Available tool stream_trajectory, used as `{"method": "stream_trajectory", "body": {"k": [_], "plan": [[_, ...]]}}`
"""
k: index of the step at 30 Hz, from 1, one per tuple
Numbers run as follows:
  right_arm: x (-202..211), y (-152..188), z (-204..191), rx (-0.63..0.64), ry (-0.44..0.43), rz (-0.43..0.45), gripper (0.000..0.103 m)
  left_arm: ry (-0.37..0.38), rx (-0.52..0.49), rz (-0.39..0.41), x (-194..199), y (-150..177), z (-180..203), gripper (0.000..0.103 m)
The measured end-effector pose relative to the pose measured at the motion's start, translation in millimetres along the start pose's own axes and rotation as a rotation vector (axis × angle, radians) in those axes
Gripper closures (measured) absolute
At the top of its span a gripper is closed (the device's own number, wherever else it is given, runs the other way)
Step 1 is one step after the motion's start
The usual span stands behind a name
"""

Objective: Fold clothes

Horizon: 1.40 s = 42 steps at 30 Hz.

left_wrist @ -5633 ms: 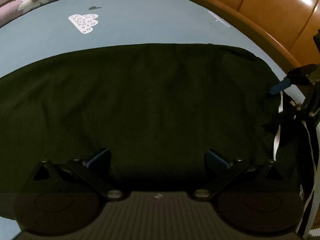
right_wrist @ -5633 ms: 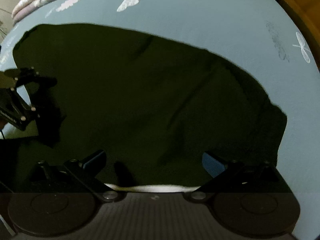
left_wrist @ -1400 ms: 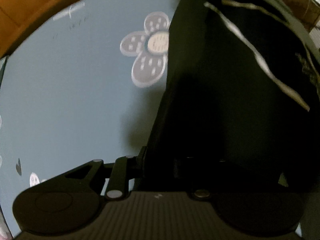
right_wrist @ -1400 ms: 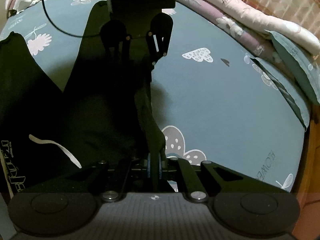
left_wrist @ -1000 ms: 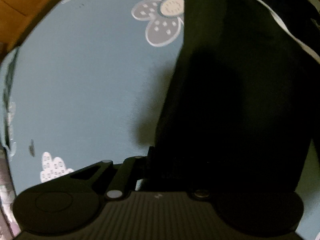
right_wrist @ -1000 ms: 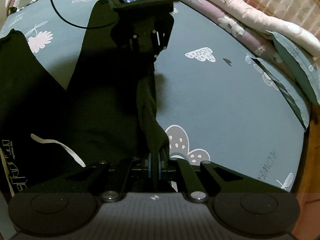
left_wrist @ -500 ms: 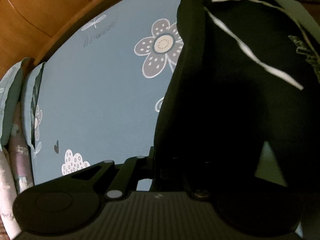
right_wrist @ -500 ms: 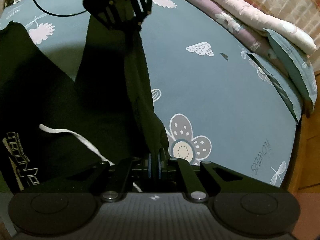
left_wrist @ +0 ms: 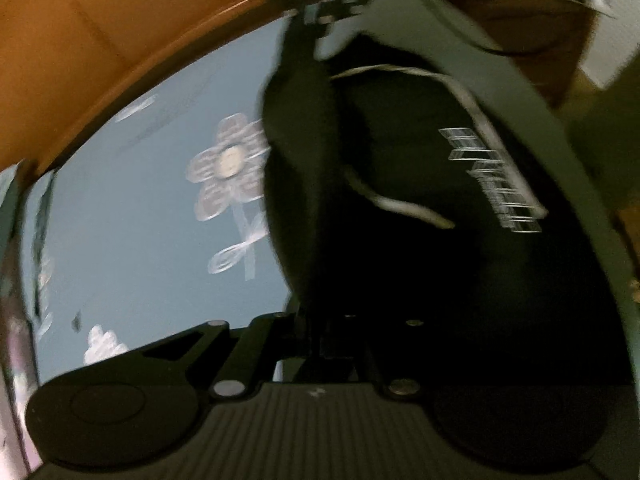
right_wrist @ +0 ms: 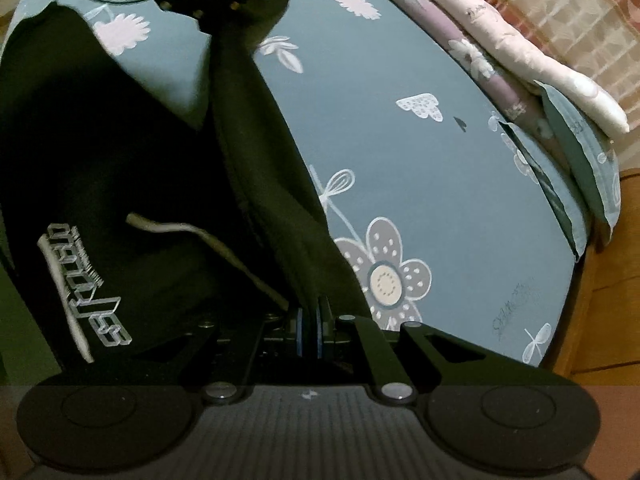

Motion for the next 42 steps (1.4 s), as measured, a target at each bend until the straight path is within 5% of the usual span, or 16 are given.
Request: {"method": "stream_trajectory", "body": {"k": [16,22,28,36,42], "plan": [[0,56,-83,0.364,-0.052,-0.165,0.097,0.258,-0.127,0.098,-32,-59,92,0.102],[-11,91,-101,0.491,-0.084,-0.244,0.097,0.340,-0.104,0.121,-60,-74,112,0.102],[-17,94,-109,0.491,-0.086,-0.240,0.097,0.411,-0.104,0.093,-79,-71,129,0.102],[1,56,-132,0.563,-0.080,-0.171,0.097,0.478,-0.105,0.100,-46,-68,133,0.102],[-19,102,-136,0.569,-0.138,-0.280,0.097,0.488,-0.096,0.090,-69,-67,140,0.102]]}}
Point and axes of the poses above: each gripper's, at about its wrist camera, not at the fingertips, and x roughly against the way its jaws point, z to its right, y to its underside, the point moved 7 cm from there along -x, roughly the way its jaws point, and after that the axes turned 13 degrees about z, right-handed, at the moved point
